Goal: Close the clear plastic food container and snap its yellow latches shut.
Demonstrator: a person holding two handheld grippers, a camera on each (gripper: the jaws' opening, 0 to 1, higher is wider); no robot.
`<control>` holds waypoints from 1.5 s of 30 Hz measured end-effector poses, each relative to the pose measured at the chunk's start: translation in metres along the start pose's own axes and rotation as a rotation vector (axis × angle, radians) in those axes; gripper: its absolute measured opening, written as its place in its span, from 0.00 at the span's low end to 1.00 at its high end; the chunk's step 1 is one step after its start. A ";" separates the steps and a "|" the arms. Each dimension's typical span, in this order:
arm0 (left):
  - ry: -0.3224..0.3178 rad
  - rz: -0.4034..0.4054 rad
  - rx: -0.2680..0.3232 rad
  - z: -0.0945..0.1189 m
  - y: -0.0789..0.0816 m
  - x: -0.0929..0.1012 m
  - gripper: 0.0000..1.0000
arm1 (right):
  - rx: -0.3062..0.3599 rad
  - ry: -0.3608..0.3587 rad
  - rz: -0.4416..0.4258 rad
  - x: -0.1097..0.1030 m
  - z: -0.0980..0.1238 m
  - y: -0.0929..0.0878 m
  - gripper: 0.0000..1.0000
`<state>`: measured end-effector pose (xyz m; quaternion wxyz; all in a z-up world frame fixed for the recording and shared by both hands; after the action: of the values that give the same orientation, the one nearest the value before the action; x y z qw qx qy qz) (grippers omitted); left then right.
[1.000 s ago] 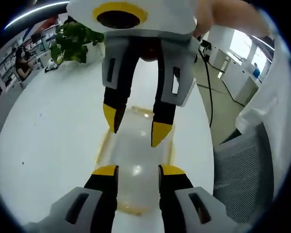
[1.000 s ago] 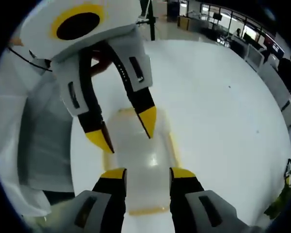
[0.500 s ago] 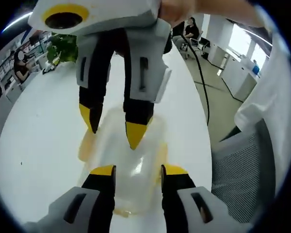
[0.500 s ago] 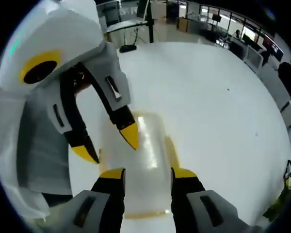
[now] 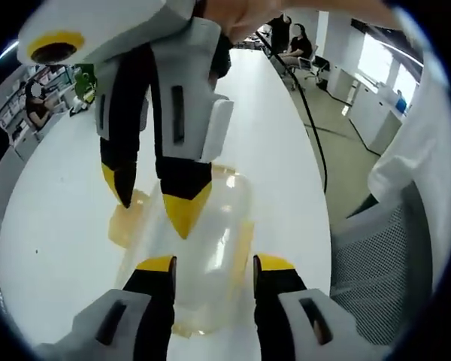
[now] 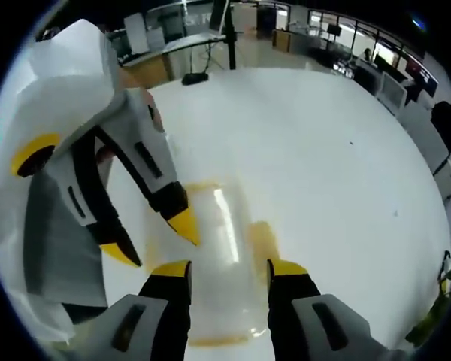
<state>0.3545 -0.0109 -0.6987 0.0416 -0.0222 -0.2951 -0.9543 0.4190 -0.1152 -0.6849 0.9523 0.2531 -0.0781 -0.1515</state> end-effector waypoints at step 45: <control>0.186 -0.158 -0.054 -0.011 -0.005 0.017 0.40 | -0.103 0.141 -0.027 0.012 -0.027 0.007 0.38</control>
<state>0.3367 -0.0143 -0.7091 -0.0073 0.0889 -0.2649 -0.9601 0.4386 -0.1012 -0.7040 0.9651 0.2149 0.0002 -0.1498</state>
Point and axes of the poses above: the point that each gripper's makers call its tool centre point, and the gripper's own axes: z roughly backward along the fingers, x roughly to its right, y roughly out of its top, the point moved 10 cm from there along z, roughly backward along the fingers, and after that the axes turned 8 degrees about -y, right-handed, at the moved point
